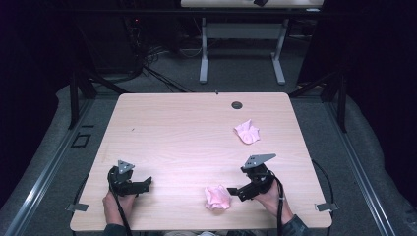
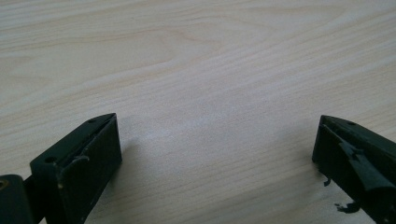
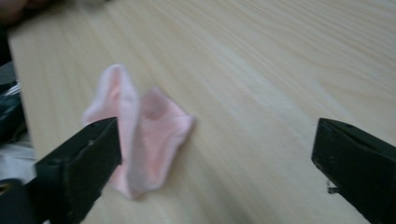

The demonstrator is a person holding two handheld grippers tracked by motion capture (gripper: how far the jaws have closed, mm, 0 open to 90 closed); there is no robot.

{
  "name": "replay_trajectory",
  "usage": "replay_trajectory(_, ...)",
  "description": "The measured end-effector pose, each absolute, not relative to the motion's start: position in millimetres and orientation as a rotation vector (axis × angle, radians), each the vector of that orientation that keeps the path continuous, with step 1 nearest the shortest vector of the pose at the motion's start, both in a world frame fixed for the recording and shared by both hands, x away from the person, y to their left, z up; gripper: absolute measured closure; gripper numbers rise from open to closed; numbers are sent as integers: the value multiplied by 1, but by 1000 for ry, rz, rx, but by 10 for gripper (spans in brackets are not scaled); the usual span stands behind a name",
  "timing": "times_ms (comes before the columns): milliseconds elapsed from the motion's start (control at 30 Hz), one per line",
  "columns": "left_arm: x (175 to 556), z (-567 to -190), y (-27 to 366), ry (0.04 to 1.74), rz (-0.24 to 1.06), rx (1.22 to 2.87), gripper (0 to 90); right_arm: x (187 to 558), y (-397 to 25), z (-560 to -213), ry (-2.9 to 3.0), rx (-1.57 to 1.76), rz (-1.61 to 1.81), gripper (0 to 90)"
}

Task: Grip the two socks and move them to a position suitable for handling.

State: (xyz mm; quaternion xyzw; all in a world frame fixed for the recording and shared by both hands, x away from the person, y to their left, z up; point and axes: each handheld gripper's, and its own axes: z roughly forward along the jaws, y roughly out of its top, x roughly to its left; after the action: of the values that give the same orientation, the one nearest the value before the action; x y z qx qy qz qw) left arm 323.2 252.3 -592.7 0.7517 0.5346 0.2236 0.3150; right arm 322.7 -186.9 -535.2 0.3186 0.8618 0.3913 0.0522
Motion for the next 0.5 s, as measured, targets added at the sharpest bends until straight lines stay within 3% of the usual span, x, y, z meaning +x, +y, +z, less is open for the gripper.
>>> replay_trajectory(500,323,-593,252,1410,589,1977,11,408,-215,-534,2463,1182,1071,0)
